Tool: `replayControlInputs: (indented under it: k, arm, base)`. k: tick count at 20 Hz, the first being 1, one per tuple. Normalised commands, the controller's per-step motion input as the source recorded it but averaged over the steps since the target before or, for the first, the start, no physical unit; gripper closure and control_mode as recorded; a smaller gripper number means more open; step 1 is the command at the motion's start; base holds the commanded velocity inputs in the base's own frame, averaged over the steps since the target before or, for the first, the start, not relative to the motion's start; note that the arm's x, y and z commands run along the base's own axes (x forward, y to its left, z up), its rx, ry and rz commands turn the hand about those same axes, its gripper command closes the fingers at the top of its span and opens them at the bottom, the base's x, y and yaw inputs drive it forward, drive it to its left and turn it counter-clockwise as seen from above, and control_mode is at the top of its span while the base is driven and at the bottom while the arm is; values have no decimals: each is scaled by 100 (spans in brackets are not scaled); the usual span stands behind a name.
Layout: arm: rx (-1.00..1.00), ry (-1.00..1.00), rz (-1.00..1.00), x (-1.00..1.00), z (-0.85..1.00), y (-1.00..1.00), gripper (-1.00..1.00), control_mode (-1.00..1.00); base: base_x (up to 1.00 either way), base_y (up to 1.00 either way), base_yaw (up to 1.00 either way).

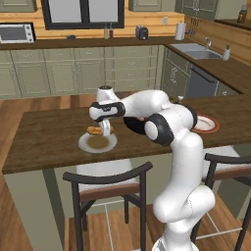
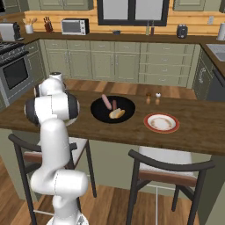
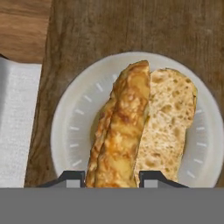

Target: Place one bun and one sausage from the bowl on each plate.

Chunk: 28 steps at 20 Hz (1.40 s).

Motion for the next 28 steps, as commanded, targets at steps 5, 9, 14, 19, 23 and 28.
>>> replayControlInputs:
  k: [5,9,14,19,23,28]
  arm:
    - [0,0,0,3,-17,-2,100,-100]
    - [0,0,0,23,-37,-3,100,-100]
    - [0,0,0,29,-33,0,100,-100]
    - [0,0,0,1,-4,0,-100,-100]
    - [-1,0,0,0,5,0,-100,-100]
    - [0,-1,0,0,0,1,-100,-100]
  base:
    - [0,0,0]
    - [0,0,0]
    - [0,0,0]
    - [0,0,0]
    - [0,0,0]
    - [0,0,0]
